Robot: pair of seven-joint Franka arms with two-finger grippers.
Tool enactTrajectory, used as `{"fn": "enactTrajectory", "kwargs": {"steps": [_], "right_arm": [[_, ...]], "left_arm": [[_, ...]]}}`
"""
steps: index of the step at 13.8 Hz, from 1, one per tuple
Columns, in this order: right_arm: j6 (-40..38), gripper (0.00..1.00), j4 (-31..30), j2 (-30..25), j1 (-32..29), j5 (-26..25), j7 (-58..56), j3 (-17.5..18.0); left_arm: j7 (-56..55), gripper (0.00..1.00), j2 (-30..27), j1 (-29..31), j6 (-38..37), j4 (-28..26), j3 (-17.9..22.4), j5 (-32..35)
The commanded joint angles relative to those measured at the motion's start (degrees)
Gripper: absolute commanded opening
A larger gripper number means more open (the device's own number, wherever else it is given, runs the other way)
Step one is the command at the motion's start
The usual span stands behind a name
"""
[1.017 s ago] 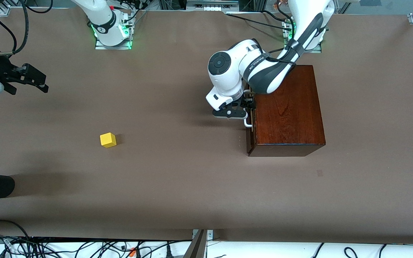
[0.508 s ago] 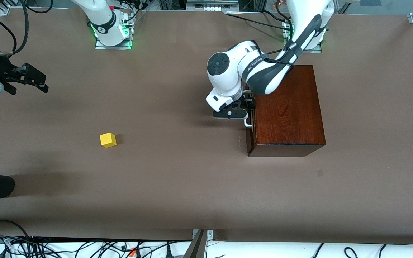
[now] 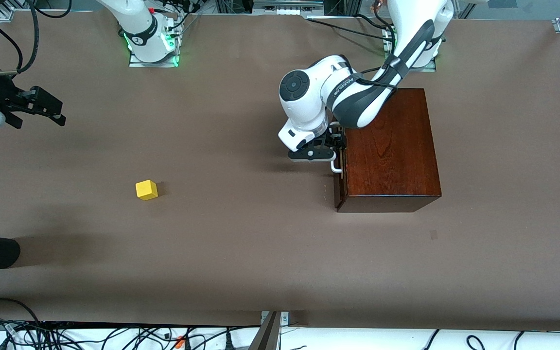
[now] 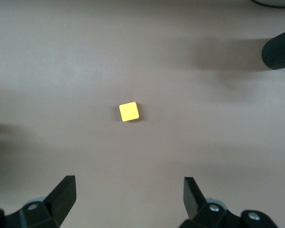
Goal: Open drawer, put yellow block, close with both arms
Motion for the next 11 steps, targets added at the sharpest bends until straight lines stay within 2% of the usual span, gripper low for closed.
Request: {"fn": "enactTrajectory", "kwargs": {"steps": [1,4,11], "right_arm": [[-0.9,1.0,1.0,0.3,-0.7,1.1,-0.9,0.3],[-0.9,1.0,1.0,0.3,-0.7,1.1,-0.9,0.3],[-0.9,1.0,1.0,0.3,-0.7,1.1,-0.9,0.3]], "left_arm": [[-1.6,1.0,1.6,-0.3,0.8,0.1,-0.2,2.1],[-3.2,1.0,2.1,-0.3,0.8,0.1,-0.3,4.0],[-3.4,1.0,2.1,-1.0,0.7,0.8,-0.5,3.8]]}}
